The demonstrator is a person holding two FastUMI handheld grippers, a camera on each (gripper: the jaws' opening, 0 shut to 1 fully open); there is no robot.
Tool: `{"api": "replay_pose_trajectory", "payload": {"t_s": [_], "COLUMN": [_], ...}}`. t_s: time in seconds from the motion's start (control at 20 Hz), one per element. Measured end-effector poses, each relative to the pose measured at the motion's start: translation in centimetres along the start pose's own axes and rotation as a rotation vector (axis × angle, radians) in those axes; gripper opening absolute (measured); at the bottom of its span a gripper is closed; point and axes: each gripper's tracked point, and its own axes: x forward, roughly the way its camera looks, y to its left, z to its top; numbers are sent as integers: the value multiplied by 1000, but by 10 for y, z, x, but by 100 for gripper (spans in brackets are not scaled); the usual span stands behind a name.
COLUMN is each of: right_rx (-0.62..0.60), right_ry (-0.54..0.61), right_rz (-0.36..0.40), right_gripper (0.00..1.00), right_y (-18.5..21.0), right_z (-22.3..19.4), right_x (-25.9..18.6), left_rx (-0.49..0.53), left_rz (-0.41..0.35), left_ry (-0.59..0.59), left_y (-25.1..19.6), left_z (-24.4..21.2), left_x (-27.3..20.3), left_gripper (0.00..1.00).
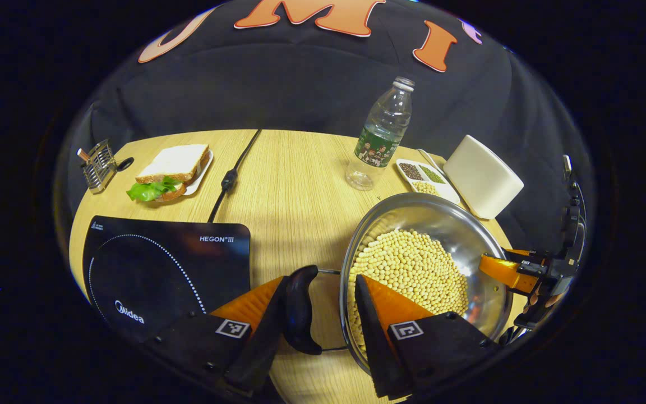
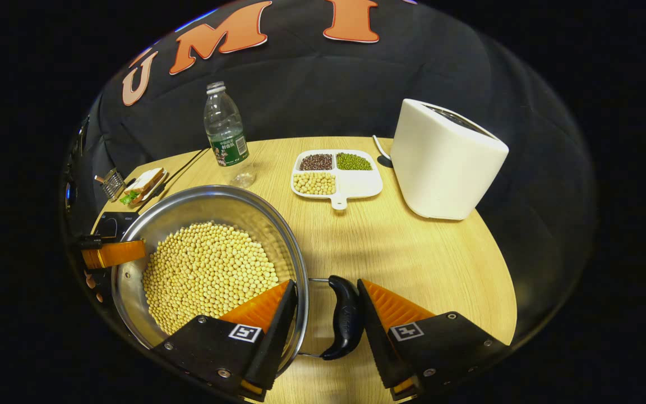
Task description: First push the handle of the pot to place it horizontally, then grasp the pot with both hands and set it on the induction cooktop.
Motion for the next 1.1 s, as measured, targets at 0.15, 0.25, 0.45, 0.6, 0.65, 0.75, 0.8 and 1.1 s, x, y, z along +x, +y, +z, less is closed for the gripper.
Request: {"api": "replay_pose_trajectory", "payload": {"t_s": [0.15,0.25,0.45,0.6,0.65,0.75,0.8,1.1], "right_rx": [9,19,5,12,18,44,42,49], "right_ry": [4,10,9,11,12,28,31,-24], "right_rz": [4,4,-7,0,5,17,20,19], "right_gripper": [69,69,68,65,62,53,55,49], "right_y": [-1,-2,-2,-1,-1,0,1,7], "right_z": [-1,-1,-1,0,-1,-2,-3,15], "right_x": [1,1,1,0,0,-2,-3,-28], "left_rx": [54,73,67,73,73,71,70,92], "left_rz": [31,28,76,73,80,89,89,106], "left_ry": [15,10,-21,-38,-43,-44,-45,-111], "left_y": [1,-5,5,4,5,5,5,9], "left_z": [-4,-3,0,1,0,1,1,21], "left_x": [4,6,12,13,11,11,10,-15], "left_gripper": [79,79,78,71,70,68,68,69]}}
